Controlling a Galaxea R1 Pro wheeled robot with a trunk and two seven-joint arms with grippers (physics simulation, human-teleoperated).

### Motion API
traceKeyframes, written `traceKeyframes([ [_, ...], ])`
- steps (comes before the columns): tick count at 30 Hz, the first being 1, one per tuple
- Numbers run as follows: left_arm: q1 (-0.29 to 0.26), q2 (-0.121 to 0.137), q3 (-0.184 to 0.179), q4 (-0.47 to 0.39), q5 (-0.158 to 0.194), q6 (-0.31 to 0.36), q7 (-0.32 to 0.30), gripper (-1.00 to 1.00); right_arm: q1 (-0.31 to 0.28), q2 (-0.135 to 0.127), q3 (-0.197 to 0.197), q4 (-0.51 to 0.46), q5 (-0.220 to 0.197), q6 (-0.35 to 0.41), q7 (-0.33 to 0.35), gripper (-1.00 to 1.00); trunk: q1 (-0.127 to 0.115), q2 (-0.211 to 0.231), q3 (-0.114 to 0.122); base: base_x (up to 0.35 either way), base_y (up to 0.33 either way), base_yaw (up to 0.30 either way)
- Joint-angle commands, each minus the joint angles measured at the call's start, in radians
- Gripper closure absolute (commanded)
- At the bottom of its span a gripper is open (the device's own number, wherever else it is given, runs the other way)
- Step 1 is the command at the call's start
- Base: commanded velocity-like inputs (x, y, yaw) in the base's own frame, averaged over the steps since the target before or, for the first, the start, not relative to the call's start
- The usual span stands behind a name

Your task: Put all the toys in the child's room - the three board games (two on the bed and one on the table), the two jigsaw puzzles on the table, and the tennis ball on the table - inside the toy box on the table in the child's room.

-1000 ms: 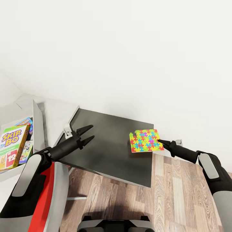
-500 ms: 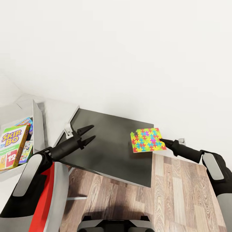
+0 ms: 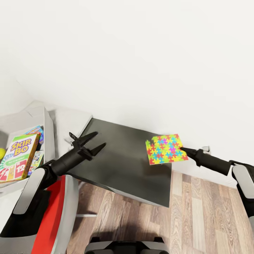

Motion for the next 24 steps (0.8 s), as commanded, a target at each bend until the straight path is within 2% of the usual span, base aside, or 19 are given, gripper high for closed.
traceKeyframes([
  [1, -0.002, 0.001, -0.001, 0.0, -0.002, 0.004, -0.026, -1.0, 0.002, -0.007, -0.001, -0.005, -0.008, 0.004, 0.008, 1.0, 0.001, -0.001, -0.001, 0.0, 0.0, 0.229],
  [3, -0.004, 0.003, 0.0, 0.0, 0.004, 0.009, -0.052, -1.0, 0.006, -0.02, 0.001, -0.013, -0.039, 0.004, 0.008, 1.0, 0.001, -0.001, 0.0, 0.0, 0.0, 0.241],
  [7, -0.009, 0.004, 0.0, 0.0, 0.01, 0.015, -0.075, -1.0, 0.01, -0.033, 0.007, -0.019, -0.069, 0.004, 0.009, 1.0, 0.001, -0.001, 0.003, 0.0, 0.0, 0.253],
  [13, -0.014, 0.005, 0.0, 0.0, 0.013, 0.019, -0.091, -1.0, 0.011, -0.04, 0.013, -0.023, -0.09, 0.004, 0.008, 1.0, 0.001, -0.001, 0.006, 0.0, 0.0, 0.265],
  [24, -0.016, 0.005, -0.001, 0.0, 0.015, 0.021, -0.097, -1.0, 0.005, -0.044, 0.011, -0.025, -0.099, 0.004, 0.007, 1.0, 0.001, -0.001, 0.012, 0.0, 0.0, 0.273],
])
